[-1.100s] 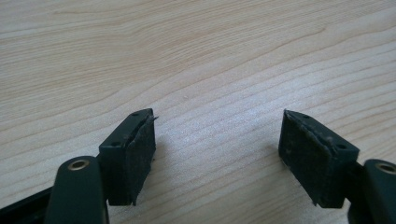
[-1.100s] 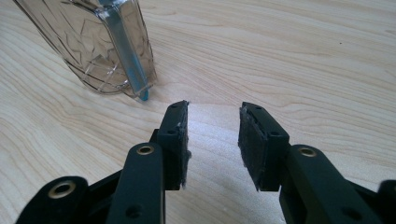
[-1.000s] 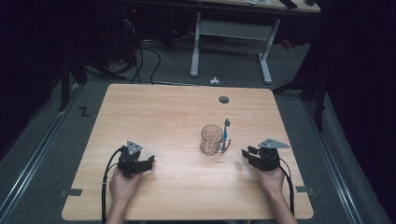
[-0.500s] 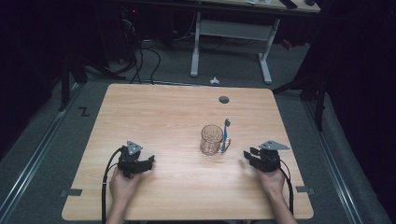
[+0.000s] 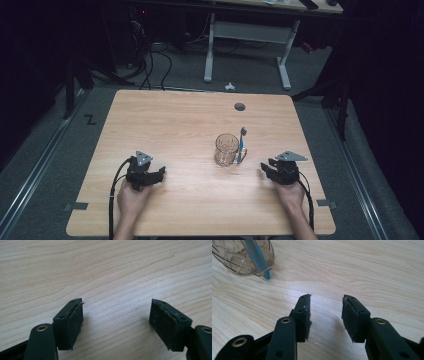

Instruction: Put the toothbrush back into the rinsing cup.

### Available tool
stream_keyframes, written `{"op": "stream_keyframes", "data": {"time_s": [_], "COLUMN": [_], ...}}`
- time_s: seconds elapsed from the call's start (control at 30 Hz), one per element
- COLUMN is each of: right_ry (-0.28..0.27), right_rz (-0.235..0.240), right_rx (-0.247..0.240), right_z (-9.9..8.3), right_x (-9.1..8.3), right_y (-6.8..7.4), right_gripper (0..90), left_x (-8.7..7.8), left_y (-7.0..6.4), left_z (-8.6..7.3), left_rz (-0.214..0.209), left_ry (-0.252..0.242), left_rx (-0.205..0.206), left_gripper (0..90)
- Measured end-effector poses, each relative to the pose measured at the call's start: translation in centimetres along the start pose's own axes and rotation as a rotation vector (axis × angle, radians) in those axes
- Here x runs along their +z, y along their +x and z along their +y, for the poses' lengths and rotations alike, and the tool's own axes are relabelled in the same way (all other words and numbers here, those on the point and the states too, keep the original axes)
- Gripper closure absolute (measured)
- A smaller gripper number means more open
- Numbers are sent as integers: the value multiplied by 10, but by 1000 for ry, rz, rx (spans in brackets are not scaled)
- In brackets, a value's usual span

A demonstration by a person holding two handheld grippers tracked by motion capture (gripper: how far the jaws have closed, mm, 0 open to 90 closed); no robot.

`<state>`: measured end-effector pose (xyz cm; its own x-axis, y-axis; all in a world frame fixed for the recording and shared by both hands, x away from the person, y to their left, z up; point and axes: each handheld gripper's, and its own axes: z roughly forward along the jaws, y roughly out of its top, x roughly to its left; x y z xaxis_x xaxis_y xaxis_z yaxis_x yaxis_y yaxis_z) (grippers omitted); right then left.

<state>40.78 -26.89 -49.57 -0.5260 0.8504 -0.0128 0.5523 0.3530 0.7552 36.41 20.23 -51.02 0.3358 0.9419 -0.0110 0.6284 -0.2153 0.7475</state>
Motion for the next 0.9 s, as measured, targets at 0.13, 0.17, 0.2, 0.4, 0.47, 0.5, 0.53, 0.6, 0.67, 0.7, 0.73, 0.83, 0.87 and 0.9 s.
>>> {"op": "stream_keyframes", "data": {"time_s": [0.13,0.17,0.2,0.4,0.47,0.5,0.53,0.6,0.67,0.7,0.73,0.83,0.87,0.9], "right_ry": [9,10,12,30,33,31,30,26,22,22,23,27,29,28], "right_rz": [-5,-6,-8,-11,-10,-9,-8,-9,-10,-11,-10,-9,-10,-10], "right_rx": [-3,-5,-9,-15,-12,-12,-9,-9,-9,-13,-11,-7,-6,-6], "right_z": [-1,-1,-1,-2,-3,-3,-3,-3,-3,-3,-3,-3,-3,-3], "right_x": [2,2,3,6,7,7,7,8,8,9,9,9,9,9], "right_y": [1,1,1,2,3,3,3,3,3,2,2,2,2,2], "right_gripper": [582,582,581,572,568,565,561,547,525,511,498,454,449,447], "left_x": [0,0,0,0,0,0,0,0,0,0,0,0,0,0], "left_y": [0,0,0,0,0,0,0,0,0,0,0,0,0,0], "left_z": [0,0,0,0,0,0,0,0,0,0,0,0,0,0], "left_rz": [0,0,0,0,0,0,0,0,0,0,0,0,-1,-1], "left_ry": [0,0,0,0,0,0,0,0,0,0,0,1,0,-1], "left_rx": [0,0,0,0,0,0,0,0,0,0,0,1,0,-1], "left_gripper": [278,278,278,278,278,278,278,278,278,278,278,278,278,278]}}
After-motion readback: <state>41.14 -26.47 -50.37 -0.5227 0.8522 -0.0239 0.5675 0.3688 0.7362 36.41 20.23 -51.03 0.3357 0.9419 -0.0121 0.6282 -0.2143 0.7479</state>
